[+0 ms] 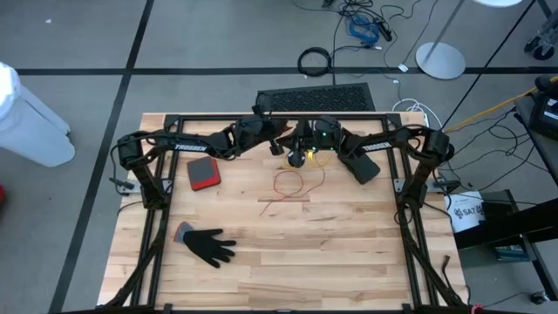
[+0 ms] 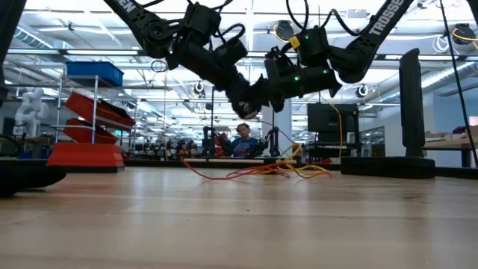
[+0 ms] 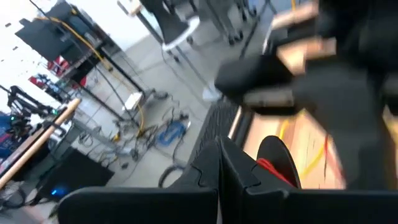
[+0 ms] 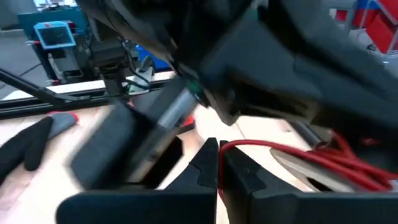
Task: Coil cords
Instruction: Coil the red wire into the spool
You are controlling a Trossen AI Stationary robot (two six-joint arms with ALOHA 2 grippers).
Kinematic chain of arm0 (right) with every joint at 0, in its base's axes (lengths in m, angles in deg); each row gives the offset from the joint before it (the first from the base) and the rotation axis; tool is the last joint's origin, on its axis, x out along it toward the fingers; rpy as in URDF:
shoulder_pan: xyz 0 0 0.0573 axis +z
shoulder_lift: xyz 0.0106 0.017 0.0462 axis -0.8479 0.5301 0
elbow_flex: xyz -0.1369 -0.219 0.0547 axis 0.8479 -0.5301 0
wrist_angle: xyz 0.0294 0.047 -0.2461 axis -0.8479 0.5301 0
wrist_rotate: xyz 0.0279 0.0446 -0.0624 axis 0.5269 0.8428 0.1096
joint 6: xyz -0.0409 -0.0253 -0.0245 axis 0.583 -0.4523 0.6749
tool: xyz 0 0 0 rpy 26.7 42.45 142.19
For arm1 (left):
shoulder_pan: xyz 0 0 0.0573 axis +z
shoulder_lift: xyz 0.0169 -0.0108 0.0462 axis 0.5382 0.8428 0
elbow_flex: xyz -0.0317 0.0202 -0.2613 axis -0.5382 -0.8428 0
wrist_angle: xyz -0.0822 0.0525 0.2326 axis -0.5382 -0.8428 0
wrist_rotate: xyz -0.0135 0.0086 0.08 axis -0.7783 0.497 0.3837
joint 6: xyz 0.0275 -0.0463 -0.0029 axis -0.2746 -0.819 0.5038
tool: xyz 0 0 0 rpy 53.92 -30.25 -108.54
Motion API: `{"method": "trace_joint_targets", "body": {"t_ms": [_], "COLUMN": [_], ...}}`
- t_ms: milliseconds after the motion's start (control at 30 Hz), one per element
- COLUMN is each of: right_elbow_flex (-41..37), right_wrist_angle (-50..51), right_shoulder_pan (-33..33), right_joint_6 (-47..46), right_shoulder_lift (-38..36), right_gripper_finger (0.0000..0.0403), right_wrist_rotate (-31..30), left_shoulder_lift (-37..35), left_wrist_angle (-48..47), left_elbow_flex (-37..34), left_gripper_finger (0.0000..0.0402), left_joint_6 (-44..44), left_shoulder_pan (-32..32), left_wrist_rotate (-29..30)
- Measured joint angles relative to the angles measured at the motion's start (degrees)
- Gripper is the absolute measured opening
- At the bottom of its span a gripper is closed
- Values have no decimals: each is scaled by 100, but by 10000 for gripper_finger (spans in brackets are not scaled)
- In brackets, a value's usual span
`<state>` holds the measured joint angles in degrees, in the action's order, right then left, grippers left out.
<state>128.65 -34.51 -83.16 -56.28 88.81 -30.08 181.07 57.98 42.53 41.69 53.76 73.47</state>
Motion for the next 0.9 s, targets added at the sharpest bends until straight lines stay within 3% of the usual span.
{"method": "trace_joint_targets", "body": {"t_ms": [333,633,900], "right_elbow_flex": [4,3,-35], "right_wrist_angle": [-224,-555,-496], "right_shoulder_pan": [31,66,209], "right_joint_6": [412,945,1919], "right_shoulder_lift": [-6,-9,-384], "right_gripper_finger": [0,0,0], "right_wrist_rotate": [-295,-573,-1279], "left_shoulder_lift": [0,-13,-46], "left_wrist_angle": [965,1264,1712], "left_elbow_flex": [61,70,79], "left_gripper_finger": [0,0,0], "left_joint_6": [-885,-1212,-1546], "left_shoulder_pan": [6,6,96], "left_wrist_rotate": [-544,-428,-444]}}
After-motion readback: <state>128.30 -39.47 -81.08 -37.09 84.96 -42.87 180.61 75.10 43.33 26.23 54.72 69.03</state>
